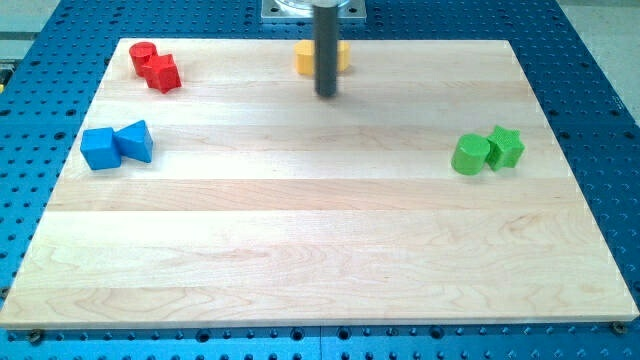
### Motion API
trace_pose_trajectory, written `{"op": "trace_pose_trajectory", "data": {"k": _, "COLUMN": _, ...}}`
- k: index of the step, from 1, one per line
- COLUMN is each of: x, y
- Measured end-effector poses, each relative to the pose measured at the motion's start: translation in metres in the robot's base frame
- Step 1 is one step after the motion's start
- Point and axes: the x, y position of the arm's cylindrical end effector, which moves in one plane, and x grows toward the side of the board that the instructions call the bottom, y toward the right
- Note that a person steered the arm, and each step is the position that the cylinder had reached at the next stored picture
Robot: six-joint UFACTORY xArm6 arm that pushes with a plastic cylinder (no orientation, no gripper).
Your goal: Move your arm above the green blocks
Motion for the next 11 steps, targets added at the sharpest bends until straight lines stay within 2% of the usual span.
{"op": "trace_pose_trajectory", "data": {"k": 2, "x": -0.005, "y": 0.063}}
{"op": "trace_pose_trajectory", "data": {"k": 10, "x": 0.002, "y": 0.067}}
{"op": "trace_pose_trajectory", "data": {"k": 11, "x": 0.014, "y": 0.112}}
